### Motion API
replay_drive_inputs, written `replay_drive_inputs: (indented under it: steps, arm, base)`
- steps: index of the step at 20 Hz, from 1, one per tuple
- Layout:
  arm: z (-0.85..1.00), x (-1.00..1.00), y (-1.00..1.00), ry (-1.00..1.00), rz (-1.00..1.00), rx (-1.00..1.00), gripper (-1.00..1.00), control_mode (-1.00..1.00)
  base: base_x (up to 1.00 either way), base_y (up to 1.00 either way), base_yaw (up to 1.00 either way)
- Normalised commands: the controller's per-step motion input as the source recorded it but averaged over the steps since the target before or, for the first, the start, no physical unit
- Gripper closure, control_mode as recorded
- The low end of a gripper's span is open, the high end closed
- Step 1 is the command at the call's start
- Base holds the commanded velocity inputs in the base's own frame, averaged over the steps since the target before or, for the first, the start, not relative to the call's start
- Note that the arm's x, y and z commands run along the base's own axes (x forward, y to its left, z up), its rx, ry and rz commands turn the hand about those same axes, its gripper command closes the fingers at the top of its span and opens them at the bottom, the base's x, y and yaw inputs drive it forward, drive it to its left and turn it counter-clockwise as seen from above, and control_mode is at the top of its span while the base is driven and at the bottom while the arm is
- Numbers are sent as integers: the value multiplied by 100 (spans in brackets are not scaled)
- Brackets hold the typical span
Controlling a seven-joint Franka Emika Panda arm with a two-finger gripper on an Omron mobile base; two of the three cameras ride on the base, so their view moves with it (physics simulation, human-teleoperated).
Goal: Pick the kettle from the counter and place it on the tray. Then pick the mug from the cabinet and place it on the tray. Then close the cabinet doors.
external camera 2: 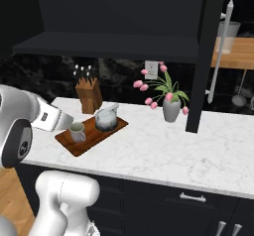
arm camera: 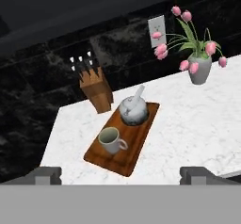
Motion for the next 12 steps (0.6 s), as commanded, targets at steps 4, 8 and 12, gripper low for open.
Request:
replay_drive_inputs:
  steps: [4, 8, 12]
  arm:
    - [26, -15, -47, -41, -30, 13, -100, -100]
    - [29, -20, -49, -46, -25, 11, -100, -100]
    - [27, -19, -55, -37, -26, 17, -100, -100]
  base:
    - [0, 0, 0]
    - [0, 0, 0]
    - [0, 0, 0]
